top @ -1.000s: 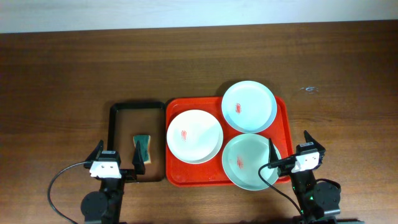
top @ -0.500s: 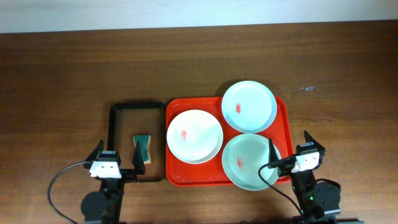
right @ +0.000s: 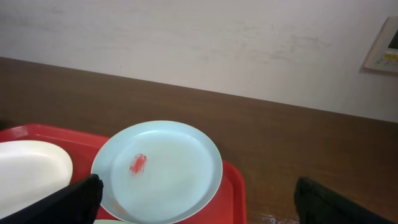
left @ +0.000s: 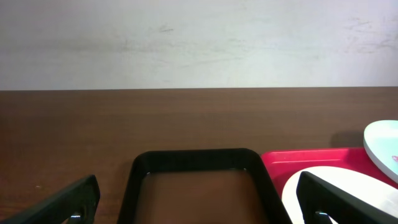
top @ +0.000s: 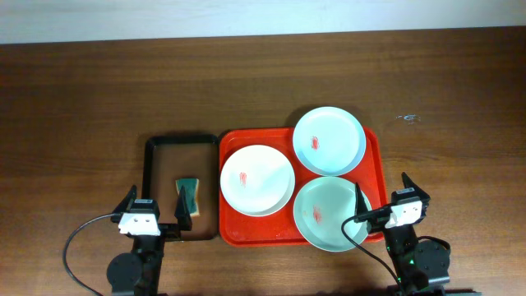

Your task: Clean dirty plates on tray and stack at the side

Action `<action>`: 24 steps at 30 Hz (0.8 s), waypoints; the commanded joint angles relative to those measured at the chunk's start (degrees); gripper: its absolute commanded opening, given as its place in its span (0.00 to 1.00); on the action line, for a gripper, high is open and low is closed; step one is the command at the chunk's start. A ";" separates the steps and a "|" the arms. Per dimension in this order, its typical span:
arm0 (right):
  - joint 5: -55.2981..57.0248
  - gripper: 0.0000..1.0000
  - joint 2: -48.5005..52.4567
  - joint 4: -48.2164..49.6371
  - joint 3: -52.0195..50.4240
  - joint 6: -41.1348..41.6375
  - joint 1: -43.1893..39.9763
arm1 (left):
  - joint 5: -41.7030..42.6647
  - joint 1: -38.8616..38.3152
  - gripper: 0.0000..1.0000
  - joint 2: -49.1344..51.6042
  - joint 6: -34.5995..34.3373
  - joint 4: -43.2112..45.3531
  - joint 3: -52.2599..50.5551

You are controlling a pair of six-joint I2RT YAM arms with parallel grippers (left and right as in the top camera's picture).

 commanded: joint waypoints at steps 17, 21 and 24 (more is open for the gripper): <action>-0.28 0.98 -0.33 -0.13 -0.37 0.26 0.26 | -0.15 -0.24 0.99 -0.04 0.90 -0.26 -0.17; -1.44 0.98 -0.33 -0.04 -0.37 1.14 0.26 | -0.11 -0.24 0.99 -0.04 0.87 -0.26 -0.17; -1.36 0.99 -0.28 0.00 -0.37 1.07 0.26 | 0.09 -0.24 0.99 -0.04 0.87 0.24 -0.17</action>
